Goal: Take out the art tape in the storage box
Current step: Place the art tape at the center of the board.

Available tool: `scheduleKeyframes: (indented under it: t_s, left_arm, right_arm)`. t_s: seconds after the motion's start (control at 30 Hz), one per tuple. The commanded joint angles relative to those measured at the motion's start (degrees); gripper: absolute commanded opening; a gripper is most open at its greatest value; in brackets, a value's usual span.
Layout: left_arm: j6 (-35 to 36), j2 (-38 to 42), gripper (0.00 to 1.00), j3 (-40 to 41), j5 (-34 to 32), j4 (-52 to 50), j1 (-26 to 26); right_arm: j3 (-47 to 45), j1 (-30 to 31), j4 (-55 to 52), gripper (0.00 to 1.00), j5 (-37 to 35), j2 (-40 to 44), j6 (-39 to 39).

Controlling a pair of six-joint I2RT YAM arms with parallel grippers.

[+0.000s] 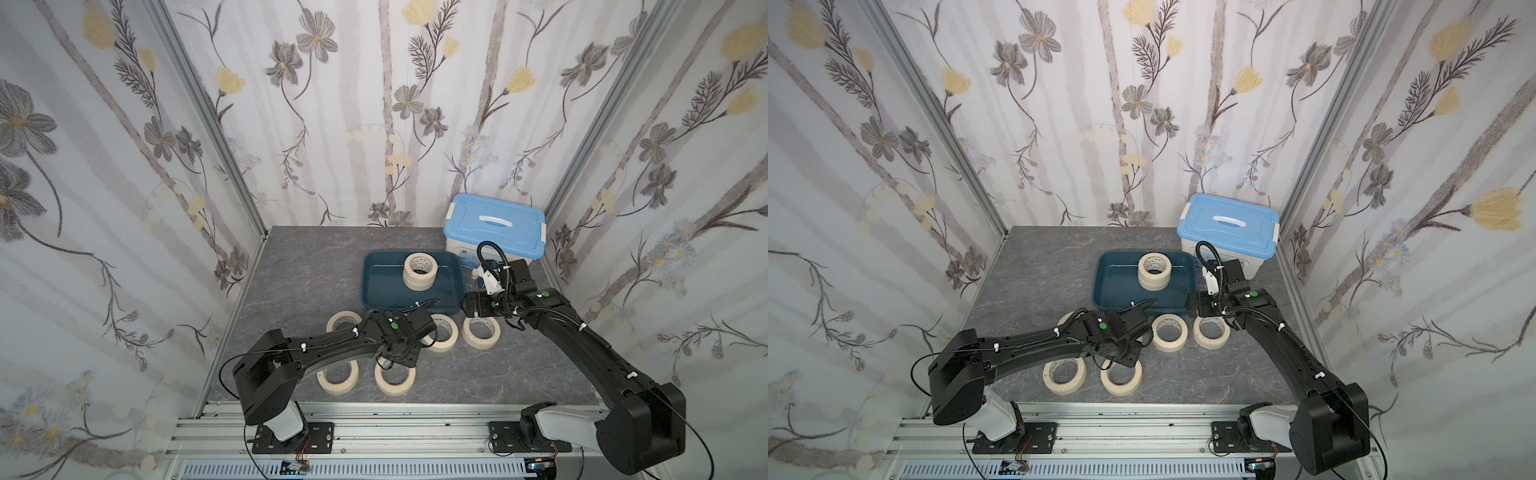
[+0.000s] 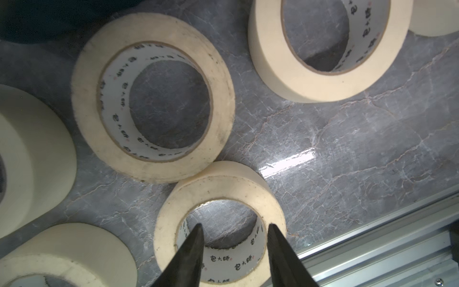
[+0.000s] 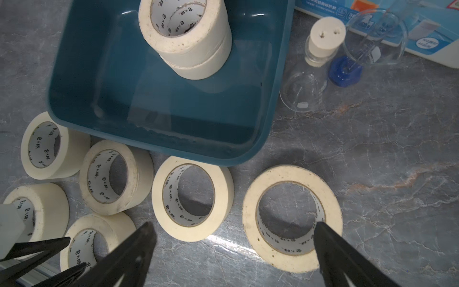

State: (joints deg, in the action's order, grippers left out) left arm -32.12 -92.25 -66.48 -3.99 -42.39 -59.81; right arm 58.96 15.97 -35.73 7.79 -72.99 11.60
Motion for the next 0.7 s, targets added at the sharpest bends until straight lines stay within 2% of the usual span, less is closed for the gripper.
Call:
scheduleKeyframes:
  t_s: [0.0, 0.3, 0.47, 0.6, 0.67]
  left_arm:
    - [0.9, 1.9, 0.47, 0.6, -4.1, -0.1, 1.9]
    - [1.5, 7.9, 0.6, 3.4, -9.5, 6.4, 8.4]
    - [2.4, 11.0, 0.7, 3.8, -12.1, 8.5, 10.9]
    - [1.9, 13.0, 0.81, 3.8, -14.0, 8.2, 12.0]
    - [1.9, 13.8, 0.83, 4.2, -14.9, 8.2, 12.5]
  right_arm:
    - [2.7, 0.9, 0.3, 1.0, 0.9, -2.3, 0.7]
    - [12.6, 2.9, 0.3, 0.97, 0.6, -12.5, 0.5]
    - [18.2, 3.6, 0.3, 0.87, -1.3, -18.5, 1.4]
    - [22.6, 4.6, 0.3, 0.86, -3.6, -24.1, 1.7]
    - [25.1, 4.8, 0.3, 0.86, -4.2, -26.8, 1.8]
